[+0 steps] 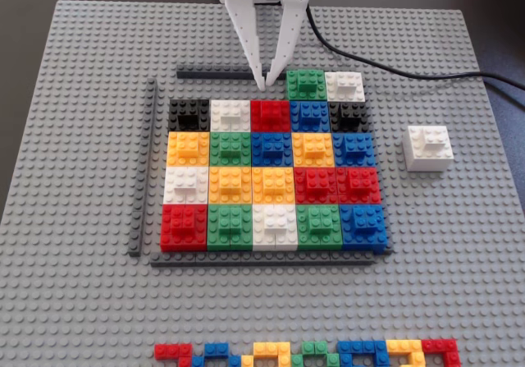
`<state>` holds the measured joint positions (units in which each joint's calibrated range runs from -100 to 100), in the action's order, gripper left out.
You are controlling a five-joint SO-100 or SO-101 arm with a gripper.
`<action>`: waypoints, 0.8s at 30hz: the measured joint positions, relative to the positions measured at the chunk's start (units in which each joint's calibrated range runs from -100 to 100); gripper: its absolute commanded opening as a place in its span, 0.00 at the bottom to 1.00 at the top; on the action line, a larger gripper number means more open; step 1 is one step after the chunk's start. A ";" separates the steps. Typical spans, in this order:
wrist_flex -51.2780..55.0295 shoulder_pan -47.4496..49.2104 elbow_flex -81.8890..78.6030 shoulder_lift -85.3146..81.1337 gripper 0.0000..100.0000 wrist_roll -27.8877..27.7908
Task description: Grab the cube and place it into the grid
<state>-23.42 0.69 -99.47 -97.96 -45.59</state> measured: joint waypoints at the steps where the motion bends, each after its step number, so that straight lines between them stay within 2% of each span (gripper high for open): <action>1: 0.00 0.00 0.00 0.00 0.00 0.00; 24: 1.71 0.00 3.27 0.00 0.00 1.03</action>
<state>-21.71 0.69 -96.20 -97.96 -44.57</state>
